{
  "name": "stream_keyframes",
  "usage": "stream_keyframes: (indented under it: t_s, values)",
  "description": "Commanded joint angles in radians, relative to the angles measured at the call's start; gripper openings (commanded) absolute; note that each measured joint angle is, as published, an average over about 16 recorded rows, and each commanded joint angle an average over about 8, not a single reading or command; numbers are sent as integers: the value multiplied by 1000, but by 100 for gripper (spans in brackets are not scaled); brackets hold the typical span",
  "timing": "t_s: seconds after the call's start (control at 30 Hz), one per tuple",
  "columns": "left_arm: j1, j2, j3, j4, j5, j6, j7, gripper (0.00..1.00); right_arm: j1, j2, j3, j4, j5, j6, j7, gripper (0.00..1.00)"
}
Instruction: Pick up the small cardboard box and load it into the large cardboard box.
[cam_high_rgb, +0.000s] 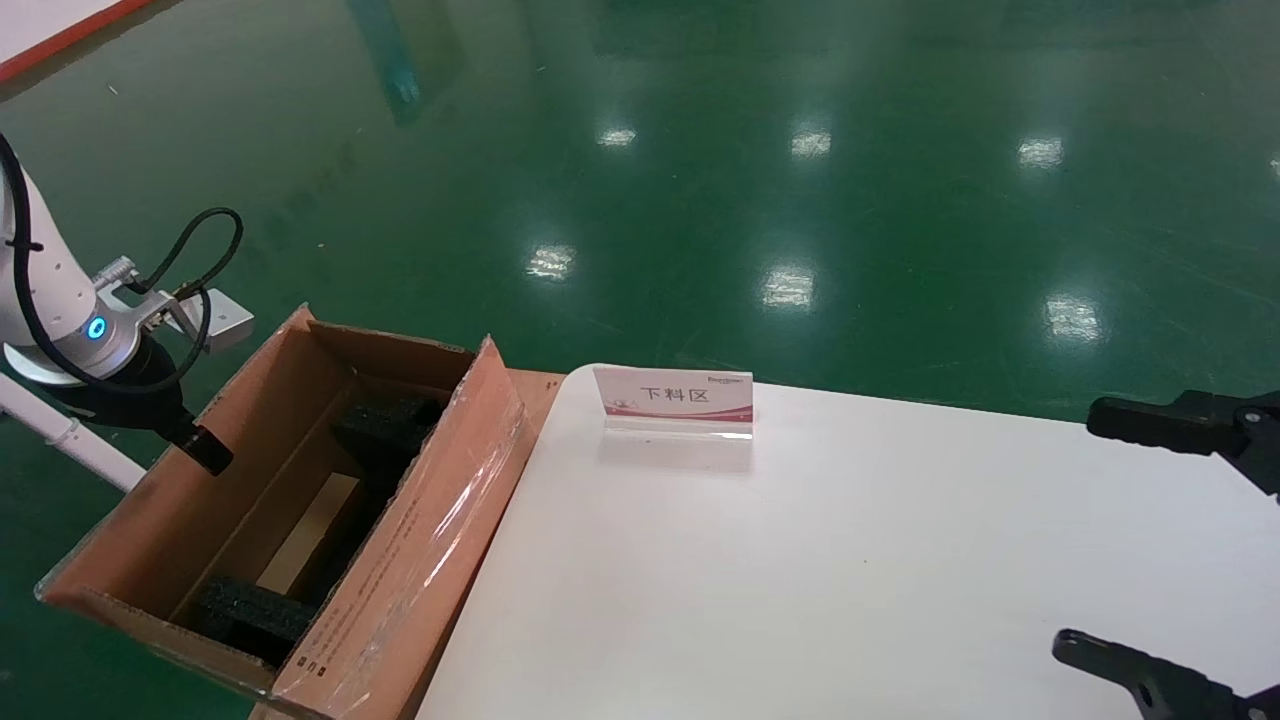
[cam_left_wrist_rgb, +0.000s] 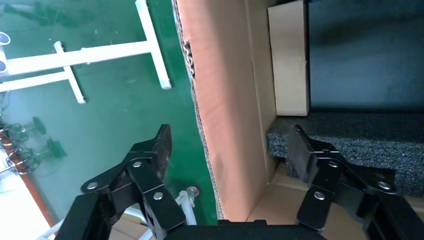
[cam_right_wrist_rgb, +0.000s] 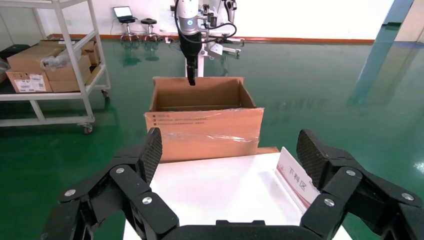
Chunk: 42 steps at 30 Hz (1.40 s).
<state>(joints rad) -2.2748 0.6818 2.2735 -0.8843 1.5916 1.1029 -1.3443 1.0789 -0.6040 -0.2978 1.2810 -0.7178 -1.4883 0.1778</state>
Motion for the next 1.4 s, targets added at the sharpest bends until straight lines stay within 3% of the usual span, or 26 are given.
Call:
stream_keyframes:
  t_s: [0.03,0.53,0.83,1.07,1.4]
  values:
    - [1,1,-1,1,-1,-2,1,100,0,0,0,0,0,0,0,100]
    - [-216,-172,-117,-341,-43,-148,141,100,1,0,-1,-1,0,0,-1,100]
    - [-254,-227,-146,-452,-63,-185,168,100,1,0,-1,-1,1,0,-1,100]
    - [-206,-223,-213,-462,-87,-168,204,100,0,0,-1,-1,0,0,-1,100]
    - [26,-198,-506,-452,-215,-76,361,100,1,0,-1,-2,0,0,-1,100]
